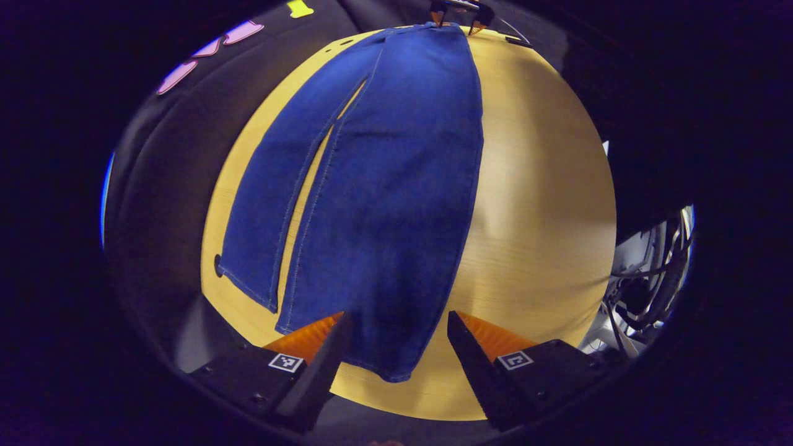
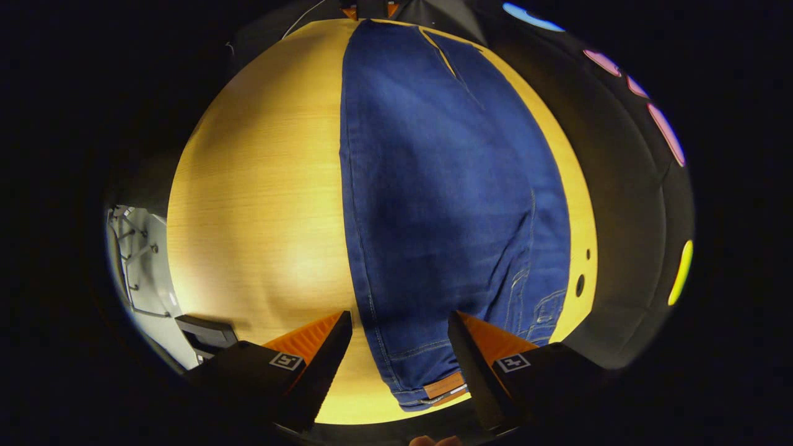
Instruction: Grasp the waist and the cuffs of the jeans and fold them to make the two legs overlap; first hold the waist and fold one-third of the jeans toward the cuffs, then hold the cuffs and fold the remaining one-third in the same direction to finish folding.
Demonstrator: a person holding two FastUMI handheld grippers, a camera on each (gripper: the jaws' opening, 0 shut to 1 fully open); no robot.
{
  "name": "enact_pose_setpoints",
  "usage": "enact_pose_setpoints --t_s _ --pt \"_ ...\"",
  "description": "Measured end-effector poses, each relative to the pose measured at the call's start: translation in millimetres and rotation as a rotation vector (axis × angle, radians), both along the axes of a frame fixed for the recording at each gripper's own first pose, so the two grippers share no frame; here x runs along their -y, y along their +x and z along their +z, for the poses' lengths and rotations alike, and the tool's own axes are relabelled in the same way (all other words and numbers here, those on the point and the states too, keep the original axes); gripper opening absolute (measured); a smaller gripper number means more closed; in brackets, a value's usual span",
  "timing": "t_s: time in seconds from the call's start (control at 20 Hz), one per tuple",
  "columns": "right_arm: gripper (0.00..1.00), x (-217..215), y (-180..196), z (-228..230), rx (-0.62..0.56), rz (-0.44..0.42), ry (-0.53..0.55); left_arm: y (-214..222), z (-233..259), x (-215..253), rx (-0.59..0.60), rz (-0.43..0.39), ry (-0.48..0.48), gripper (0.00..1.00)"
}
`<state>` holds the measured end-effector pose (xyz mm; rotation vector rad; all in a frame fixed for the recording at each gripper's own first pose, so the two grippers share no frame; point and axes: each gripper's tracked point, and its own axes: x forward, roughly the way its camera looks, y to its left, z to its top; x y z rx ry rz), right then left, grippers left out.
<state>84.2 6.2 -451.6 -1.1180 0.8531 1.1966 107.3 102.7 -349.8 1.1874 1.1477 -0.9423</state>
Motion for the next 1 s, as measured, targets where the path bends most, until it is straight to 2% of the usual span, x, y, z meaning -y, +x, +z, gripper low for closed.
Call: enact_pose_setpoints --t_s 0.15,0.35,0.45,0.65,0.75,0.85,0.9,1.0 --pt "0.96 10.9 3.4 -7.8 -0.070 -0.055 -0.015 -2.7 -12.7 -1.6 -0.106 -0.030 0.020 0.98" --pt "0.96 30.4 7.0 -15.4 -0.133 -0.097 -0.084 6.0 -29.3 -5.3 -0.168 -0.070 0.032 0.98" --pt "0.96 34.1 2.7 -19.5 -0.178 -0.109 -0.102 3.2 -32.5 -0.5 -0.190 -0.059 0.018 0.96" --pt "0.95 30.7 5.0 -24.5 -0.273 -0.239 -0.158 5.0 -32.2 -0.2 -0.207 -0.042 0.022 0.97" --pt "0.89 29.5 13.1 -23.4 -0.272 -0.284 -0.158 4.3 -32.1 -0.9 -0.208 -0.037 0.021 0.98" --pt "0.72 30.9 23.3 -23.7 -0.252 -0.331 -0.151 9.5 -32.9 1.5 -0.198 -0.006 0.003 0.94" --pt "0.46 29.9 29.9 -23.3 -0.235 -0.346 -0.146 14.5 -32.8 5.9 -0.186 0.030 -0.019 0.77" --pt "0.24 31.5 33.4 -24.5 -0.227 -0.394 -0.137 27.2 -29.3 11.7 -0.165 0.106 -0.063 0.43"
